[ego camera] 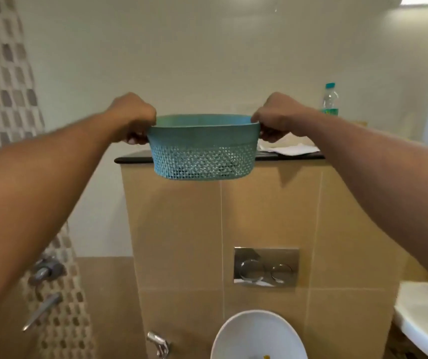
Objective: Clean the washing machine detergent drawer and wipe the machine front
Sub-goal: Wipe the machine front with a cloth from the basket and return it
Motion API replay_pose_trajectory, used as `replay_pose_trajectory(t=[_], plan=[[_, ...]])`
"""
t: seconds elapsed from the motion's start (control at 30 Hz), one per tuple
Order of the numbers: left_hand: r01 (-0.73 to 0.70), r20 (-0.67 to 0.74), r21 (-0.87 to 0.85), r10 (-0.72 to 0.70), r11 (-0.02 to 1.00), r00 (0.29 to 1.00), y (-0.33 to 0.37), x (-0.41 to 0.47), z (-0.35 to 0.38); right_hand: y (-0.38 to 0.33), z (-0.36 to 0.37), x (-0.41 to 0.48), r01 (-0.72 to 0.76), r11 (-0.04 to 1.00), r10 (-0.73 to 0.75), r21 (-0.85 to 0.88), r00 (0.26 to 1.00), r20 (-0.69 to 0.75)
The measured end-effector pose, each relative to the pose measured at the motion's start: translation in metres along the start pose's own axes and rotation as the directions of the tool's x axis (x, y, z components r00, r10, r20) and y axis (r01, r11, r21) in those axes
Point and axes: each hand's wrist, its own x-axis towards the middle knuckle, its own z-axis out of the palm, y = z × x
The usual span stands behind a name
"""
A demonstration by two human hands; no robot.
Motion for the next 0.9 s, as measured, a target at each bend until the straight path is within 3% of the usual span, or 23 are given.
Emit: replay_pose_trajectory(t=[0.27,0.57,0.77,0.9], plan=[[0.035,0.006,-0.032,-0.035,0.999,0.999,-0.035,0.141,-0.021,-0.052,0.051,0.121,0.038,0.998,-0.038,-0.047,0.999,-0.006],[0.144,0.094,-0.125,-0.133,0.982,0.987,-0.097,0.225,0.026,-0.035,0.126,0.196,-0.052,0.998,0.054,-0.030,0.996,0.072],[0.200,0.120,-0.262,-0.173,0.944,0.978,-0.113,0.239,0.047,-0.019,0.144,0.205,-0.098,0.985,0.102,0.140,0.995,-0.019],[0.274,0.204,-0.437,-0.202,0.857,0.958,-0.116,0.232,0.051,-0.005,0.154,0.186,-0.076,0.946,0.103,0.316,0.992,-0.069]])
